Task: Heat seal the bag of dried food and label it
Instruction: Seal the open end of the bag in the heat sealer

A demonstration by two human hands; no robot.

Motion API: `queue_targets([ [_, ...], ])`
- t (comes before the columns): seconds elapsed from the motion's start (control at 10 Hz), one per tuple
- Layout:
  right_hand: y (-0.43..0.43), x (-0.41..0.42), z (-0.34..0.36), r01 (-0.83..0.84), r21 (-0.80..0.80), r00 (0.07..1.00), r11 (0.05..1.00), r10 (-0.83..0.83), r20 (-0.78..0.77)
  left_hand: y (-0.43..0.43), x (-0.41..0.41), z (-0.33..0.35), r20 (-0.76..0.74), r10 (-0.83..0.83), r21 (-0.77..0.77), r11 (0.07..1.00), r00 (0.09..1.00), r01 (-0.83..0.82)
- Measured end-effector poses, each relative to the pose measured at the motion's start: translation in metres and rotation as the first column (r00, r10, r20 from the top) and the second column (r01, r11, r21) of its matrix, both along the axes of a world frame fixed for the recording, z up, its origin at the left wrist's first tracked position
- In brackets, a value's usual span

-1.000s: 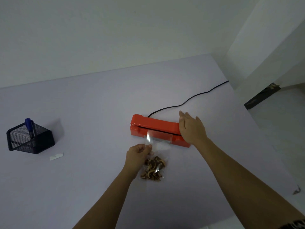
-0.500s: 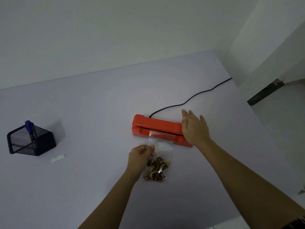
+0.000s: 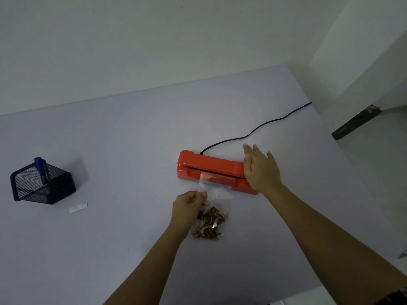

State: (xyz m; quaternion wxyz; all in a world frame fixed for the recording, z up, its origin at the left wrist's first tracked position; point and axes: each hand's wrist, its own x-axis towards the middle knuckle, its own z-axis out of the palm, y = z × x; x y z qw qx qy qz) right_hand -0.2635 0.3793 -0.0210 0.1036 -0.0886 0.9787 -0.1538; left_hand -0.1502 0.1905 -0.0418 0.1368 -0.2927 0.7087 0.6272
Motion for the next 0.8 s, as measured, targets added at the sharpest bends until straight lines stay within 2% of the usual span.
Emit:
queue_targets([
  [0.8, 0.0001, 0.002, 0.0014, -0.005, -0.017, 1.0, 1.0, 0.005, -0.013, 0.0008, 0.0016, -0.0009, 0.003, 0.018, 0.008, 1.0, 1.0, -0.018],
])
